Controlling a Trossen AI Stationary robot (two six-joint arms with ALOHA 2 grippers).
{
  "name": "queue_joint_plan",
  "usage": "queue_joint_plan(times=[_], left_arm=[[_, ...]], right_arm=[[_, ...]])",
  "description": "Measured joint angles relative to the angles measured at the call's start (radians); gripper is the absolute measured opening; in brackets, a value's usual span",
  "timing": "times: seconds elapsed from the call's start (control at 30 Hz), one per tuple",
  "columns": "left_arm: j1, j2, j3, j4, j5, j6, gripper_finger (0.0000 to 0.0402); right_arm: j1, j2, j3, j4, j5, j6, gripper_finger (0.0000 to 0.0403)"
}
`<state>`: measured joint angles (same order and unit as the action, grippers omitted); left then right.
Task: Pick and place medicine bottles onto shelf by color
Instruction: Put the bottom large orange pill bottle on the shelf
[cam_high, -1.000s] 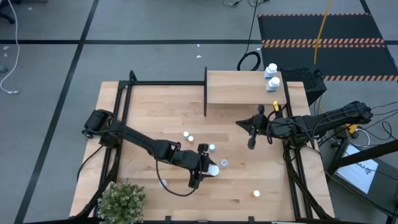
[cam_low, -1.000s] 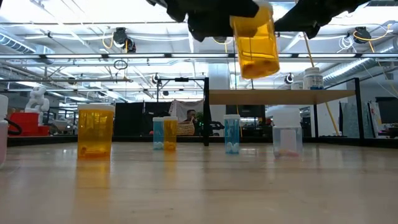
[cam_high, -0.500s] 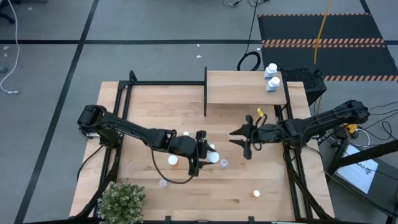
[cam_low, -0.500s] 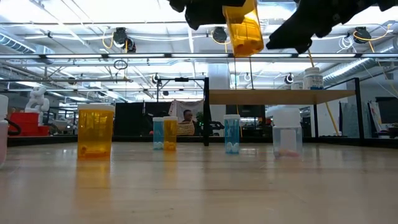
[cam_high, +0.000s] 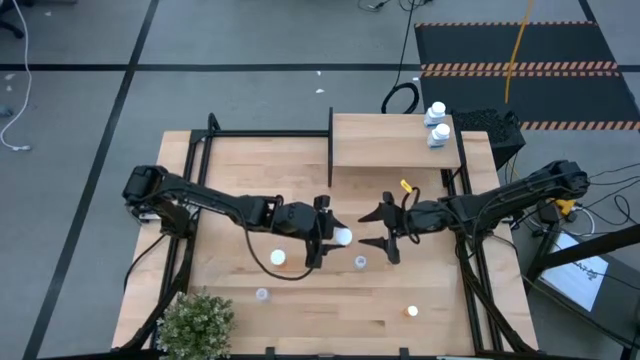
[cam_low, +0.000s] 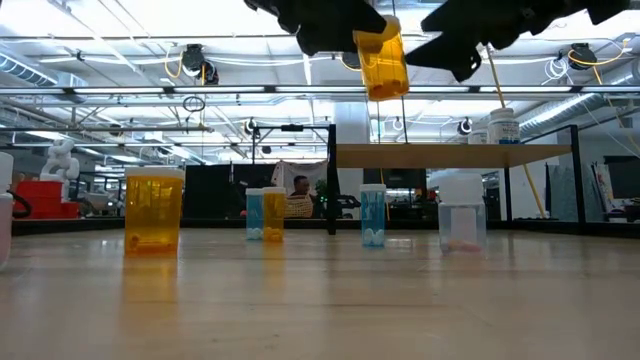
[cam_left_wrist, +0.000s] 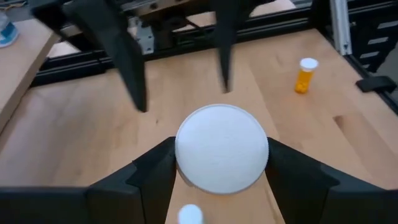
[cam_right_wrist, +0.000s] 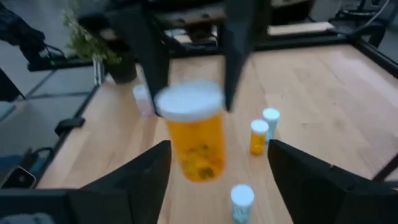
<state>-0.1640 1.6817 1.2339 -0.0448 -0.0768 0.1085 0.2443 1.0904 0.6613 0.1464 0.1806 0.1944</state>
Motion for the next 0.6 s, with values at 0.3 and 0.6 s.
queue_joint_plan(times=[0.3, 0.6], left_arm=[[0.041, 0.0, 0.0, -0.007, 0.0, 0.014, 0.0219], [0.064, 0.0, 0.0, -0.005, 0.0, 0.015, 0.0226]], right_arm=[[0.001, 0.005, 0.0, 0.015, 0.0, -0.026, 0.0295], [-0.008, 0.114, 0.0, 0.142, 0.053, -0.077, 0.0298]])
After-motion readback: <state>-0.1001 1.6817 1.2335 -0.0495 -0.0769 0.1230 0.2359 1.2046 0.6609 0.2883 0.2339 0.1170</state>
